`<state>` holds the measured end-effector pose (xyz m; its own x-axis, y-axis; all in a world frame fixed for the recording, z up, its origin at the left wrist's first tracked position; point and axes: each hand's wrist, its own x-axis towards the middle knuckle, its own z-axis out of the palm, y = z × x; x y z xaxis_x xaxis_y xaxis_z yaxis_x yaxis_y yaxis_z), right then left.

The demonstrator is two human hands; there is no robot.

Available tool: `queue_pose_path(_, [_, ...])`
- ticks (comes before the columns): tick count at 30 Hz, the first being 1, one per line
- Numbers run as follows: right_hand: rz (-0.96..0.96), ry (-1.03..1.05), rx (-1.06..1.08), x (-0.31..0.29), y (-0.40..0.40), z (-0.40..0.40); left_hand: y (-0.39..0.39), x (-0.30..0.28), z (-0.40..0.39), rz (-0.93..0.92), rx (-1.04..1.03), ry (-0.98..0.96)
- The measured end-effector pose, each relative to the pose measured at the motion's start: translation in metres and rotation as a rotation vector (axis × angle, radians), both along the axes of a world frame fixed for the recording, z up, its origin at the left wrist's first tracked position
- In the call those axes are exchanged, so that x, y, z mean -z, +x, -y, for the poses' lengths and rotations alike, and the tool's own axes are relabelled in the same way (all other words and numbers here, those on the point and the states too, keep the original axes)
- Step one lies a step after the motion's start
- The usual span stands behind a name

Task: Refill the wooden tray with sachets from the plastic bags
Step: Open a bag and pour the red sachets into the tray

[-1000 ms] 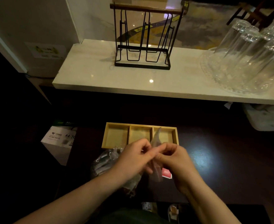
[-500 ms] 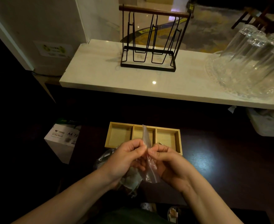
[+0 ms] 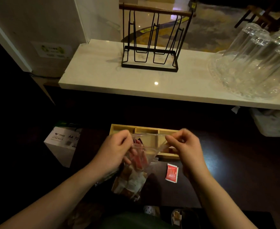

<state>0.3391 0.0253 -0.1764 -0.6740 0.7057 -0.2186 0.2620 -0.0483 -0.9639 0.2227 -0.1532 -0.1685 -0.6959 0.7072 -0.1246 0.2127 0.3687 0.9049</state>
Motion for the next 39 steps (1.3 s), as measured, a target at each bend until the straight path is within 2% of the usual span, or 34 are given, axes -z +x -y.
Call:
queue_pose_path(2, [0.15, 0.614, -0.126, 0.003, -0.001, -0.009, -0.009, -0.002, 0.001, -0.386, 0.084, -0.218])
queue_pose_path(3, [0.186, 0.777, -0.187, 0.001, -0.004, -0.011, -0.01, -0.005, -0.001, -0.48, 0.08, -0.241])
queue_pose_path(4, [0.194, 0.86, -0.223, -0.003, -0.006, -0.013, -0.01, -0.007, -0.003, -0.491, 0.07, -0.214])
queue_pose_path(7, [0.089, 0.989, -0.186, -0.019, -0.01, -0.013, -0.009, -0.007, -0.012, -0.371, 0.0, -0.108])
queue_pose_path(9, [-0.02, 0.972, -0.337, -0.031, -0.013, 0.002, -0.011, -0.005, -0.018, -0.353, -0.05, -0.072])
queue_pose_path(12, [0.079, 1.029, -0.607, -0.028, -0.026, 0.028, -0.011, -0.01, -0.025, -0.379, -0.026, -0.013])
queue_pose_path(16, [0.052, 1.165, -0.482, -0.018, -0.045, 0.031, -0.01, -0.017, -0.022, -0.341, 0.042, 0.126])
queue_pose_path(18, [0.023, 1.154, -0.432, -0.022, -0.053, 0.026, -0.019, -0.003, -0.016, -0.287, -0.081, 0.167])
queue_pose_path(19, [0.002, 1.122, -0.425, -0.025, -0.057, 0.026, -0.026, 0.01, -0.013, -0.205, -0.176, 0.162])
queue_pose_path(20, [-0.028, 1.066, -0.427, -0.028, -0.06, 0.025, -0.032, 0.023, -0.011, -0.043, -0.265, 0.14])
queue_pose_path(22, [-0.105, 0.913, -0.429, -0.038, -0.066, 0.027, -0.035, 0.043, -0.009, 0.45, -0.352, 0.081])
queue_pose_path(24, [-0.187, 0.773, -0.414, -0.045, -0.072, 0.027, -0.034, 0.059, -0.006, 0.888, -0.31, 0.097])
queue_pose_path(26, [-0.239, 0.681, -0.376, -0.046, -0.079, 0.023, -0.033, 0.062, -0.002, 1.039, -0.248, 0.161])
queue_pose_path(28, [-0.219, 0.624, -0.356, -0.042, -0.084, 0.015, -0.04, 0.064, 0.0, 0.962, -0.347, 0.215])
queue_pose_path(32, [-0.072, 0.683, -0.413, -0.027, -0.086, -0.009, -0.059, 0.067, 0.008, 0.516, -0.549, 0.207])
queue_pose_path(35, [-0.027, 0.707, -0.435, -0.01, -0.087, -0.026, -0.072, 0.055, 0.014, 0.25, -0.549, 0.179])
queue_pose_path(39, [0.058, 0.55, -0.483, 0.017, -0.089, -0.044, -0.089, 0.047, 0.018, 0.038, -0.488, 0.104])
